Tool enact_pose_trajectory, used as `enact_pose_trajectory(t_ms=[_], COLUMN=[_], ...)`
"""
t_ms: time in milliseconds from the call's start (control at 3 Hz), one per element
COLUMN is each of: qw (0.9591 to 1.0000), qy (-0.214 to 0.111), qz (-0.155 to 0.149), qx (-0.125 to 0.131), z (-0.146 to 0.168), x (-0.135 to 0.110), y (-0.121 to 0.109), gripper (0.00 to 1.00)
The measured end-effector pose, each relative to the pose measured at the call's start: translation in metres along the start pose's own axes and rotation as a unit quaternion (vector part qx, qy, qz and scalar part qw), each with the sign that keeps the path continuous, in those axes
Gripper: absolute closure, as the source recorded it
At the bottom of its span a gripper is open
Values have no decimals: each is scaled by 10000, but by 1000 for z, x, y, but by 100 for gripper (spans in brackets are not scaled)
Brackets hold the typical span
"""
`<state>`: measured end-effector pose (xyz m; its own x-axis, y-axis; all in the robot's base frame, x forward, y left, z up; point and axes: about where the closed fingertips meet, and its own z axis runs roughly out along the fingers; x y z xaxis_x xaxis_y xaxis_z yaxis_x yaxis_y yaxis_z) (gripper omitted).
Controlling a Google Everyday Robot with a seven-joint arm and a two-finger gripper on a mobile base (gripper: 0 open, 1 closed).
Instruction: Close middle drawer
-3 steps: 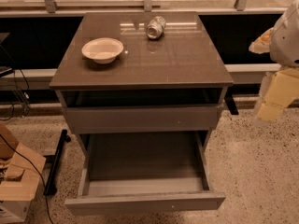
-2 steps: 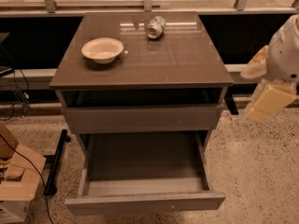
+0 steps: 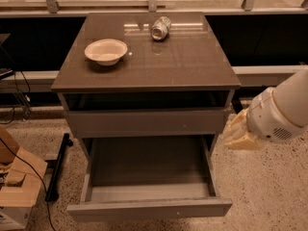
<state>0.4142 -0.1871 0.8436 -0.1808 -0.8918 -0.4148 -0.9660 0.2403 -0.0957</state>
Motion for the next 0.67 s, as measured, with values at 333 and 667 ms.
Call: enact_pose_trajectory(t_ms=[333, 667], qw=[10000, 10000], qy=[-48, 5], qz=[-3, -23], qx=[61, 74], z=[7, 7], x=[1, 0], y=[-2, -1], gripper=[100, 100])
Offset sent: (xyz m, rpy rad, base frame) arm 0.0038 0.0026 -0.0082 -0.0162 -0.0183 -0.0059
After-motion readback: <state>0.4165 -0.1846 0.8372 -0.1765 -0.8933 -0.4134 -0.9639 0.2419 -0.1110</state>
